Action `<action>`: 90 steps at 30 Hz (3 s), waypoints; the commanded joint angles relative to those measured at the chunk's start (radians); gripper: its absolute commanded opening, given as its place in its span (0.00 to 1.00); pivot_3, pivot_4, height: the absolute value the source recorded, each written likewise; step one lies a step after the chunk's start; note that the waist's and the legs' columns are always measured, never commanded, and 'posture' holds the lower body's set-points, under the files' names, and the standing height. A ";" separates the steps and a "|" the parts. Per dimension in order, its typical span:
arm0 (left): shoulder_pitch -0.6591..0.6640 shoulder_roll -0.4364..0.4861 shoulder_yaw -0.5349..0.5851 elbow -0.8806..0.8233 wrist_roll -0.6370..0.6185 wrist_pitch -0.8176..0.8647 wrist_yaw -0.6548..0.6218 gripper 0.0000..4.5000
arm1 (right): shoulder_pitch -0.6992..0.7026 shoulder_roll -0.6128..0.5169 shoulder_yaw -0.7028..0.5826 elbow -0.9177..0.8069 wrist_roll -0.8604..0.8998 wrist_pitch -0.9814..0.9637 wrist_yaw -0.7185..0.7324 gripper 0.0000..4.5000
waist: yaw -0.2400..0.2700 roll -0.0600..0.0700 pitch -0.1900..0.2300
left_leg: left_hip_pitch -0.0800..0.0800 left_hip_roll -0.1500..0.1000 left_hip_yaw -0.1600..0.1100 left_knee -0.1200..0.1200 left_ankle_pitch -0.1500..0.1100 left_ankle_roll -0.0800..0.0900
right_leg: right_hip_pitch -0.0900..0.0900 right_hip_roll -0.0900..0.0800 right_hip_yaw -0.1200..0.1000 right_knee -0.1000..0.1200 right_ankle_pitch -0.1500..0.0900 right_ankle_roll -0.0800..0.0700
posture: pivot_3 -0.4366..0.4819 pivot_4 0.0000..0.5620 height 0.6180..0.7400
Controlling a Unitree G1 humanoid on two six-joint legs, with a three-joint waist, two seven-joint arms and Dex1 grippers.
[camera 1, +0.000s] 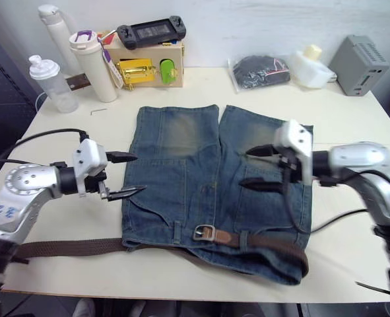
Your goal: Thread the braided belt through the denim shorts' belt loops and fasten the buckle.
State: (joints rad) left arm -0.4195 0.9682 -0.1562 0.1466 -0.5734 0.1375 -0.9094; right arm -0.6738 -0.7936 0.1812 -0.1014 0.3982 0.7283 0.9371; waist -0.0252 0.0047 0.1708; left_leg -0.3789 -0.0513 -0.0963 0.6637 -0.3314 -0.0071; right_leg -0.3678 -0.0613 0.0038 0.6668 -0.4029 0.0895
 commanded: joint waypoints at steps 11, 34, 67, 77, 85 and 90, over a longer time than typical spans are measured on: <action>-0.096 -0.172 -0.080 0.265 0.360 -0.028 -0.093 0.87 | 0.037 -0.066 0.219 0.192 -0.276 0.026 0.054 0.88 | -0.003 -0.005 -0.005 | -0.008 -0.006 -0.004 0.012 -0.001 0.001 | -0.015 -0.007 -0.003 0.022 0.001 0.001 | 0.48 0.27 1.00; -0.463 -0.340 -0.250 0.873 0.963 -0.435 0.477 0.00 | -0.166 0.250 0.207 0.765 -0.645 -0.346 -0.472 0.00 | 0.020 -0.014 -0.046 | 0.025 -0.007 -0.004 -0.001 0.000 0.003 | 0.023 -0.006 0.002 -0.002 0.000 0.001 | 0.48 0.27 1.00; -0.087 -0.295 0.158 -0.228 0.663 -0.015 0.311 0.98 | 0.148 0.332 -0.295 -0.347 -0.090 0.312 -0.267 1.00 | -0.010 -0.006 -0.040 | -0.019 -0.009 -0.007 0.003 0.001 0.001 | -0.024 -0.009 0.002 0.022 0.001 0.001 | 0.48 0.27 1.00; 0.134 -0.441 0.761 -0.754 0.448 0.833 0.478 0.98 | 0.239 0.298 -0.271 -0.443 0.104 0.227 -0.162 1.00 | -0.005 -0.007 -0.035 | -0.014 -0.008 -0.005 0.002 0.002 0.001 | -0.021 -0.008 0.003 0.022 0.001 0.001 | 0.48 0.27 1.00; 0.042 -0.924 1.238 -1.090 0.436 1.477 0.571 0.98 | 0.222 0.330 -0.064 -0.398 0.081 0.142 -0.147 1.00 | 0.018 -0.014 -0.031 | -0.009 -0.008 -0.009 0.003 0.002 0.001 | -0.008 -0.006 0.001 0.010 0.001 0.001 | 0.48 0.27 1.00; -0.133 -1.167 1.402 -1.194 0.582 1.477 0.775 0.98 | 0.201 0.307 0.004 -0.344 0.056 0.073 -0.110 1.00 | 0.038 -0.025 -0.026 | -0.009 -0.007 -0.009 0.007 0.002 0.001 | -0.004 -0.004 0.001 0.001 0.001 0.002 | 0.48 0.27 1.00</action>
State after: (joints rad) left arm -0.5219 -0.1711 1.1797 -0.9684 -0.0583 1.6233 -0.2077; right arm -0.4651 -0.4729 0.1819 -0.4425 0.4571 0.8392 0.8073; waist 0.0127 -0.0204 0.1449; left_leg -0.3879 -0.0574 -0.1043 0.6705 -0.3299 -0.0068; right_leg -0.3704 -0.0641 0.0047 0.6651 -0.4016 0.0919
